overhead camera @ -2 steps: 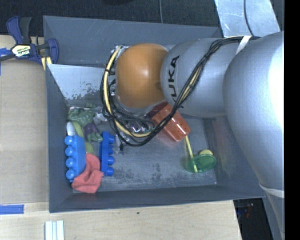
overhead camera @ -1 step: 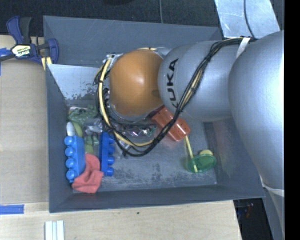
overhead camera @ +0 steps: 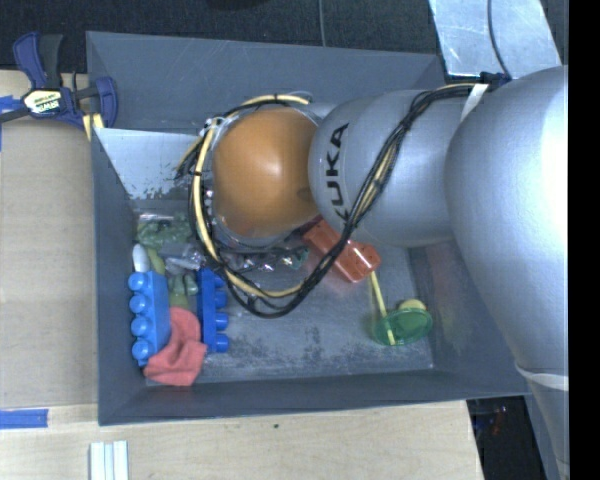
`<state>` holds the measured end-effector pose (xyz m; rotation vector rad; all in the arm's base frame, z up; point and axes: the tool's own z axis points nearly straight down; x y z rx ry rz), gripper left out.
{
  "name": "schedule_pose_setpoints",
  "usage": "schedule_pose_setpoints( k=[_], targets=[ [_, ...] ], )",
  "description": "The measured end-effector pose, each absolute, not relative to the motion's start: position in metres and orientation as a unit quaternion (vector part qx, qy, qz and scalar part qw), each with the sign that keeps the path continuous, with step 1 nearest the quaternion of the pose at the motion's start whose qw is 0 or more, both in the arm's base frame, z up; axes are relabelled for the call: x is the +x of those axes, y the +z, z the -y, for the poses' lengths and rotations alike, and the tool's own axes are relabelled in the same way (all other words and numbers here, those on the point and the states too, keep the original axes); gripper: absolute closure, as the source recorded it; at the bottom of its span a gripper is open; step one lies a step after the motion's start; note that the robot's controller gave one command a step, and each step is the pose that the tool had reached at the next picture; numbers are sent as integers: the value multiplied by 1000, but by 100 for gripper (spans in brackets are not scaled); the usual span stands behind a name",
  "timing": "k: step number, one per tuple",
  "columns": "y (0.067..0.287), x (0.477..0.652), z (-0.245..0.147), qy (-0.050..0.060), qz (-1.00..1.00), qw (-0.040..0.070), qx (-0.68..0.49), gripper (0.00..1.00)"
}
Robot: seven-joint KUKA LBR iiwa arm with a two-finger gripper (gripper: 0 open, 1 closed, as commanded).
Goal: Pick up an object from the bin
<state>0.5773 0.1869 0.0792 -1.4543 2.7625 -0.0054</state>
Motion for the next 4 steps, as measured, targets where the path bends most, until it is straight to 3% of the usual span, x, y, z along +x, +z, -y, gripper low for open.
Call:
schedule_pose_setpoints(
  k=[1, 2, 3, 4],
  targets=[
    [79, 579, -189, -4, -796, 15, -605, 100],
    [79, 579, -189, -4, -796, 15, -605, 100],
    [111, 576, -188, -3, -796, 10, -605, 100],
    [140, 577, -188, -3, -797, 12, -604, 100]
  ],
)
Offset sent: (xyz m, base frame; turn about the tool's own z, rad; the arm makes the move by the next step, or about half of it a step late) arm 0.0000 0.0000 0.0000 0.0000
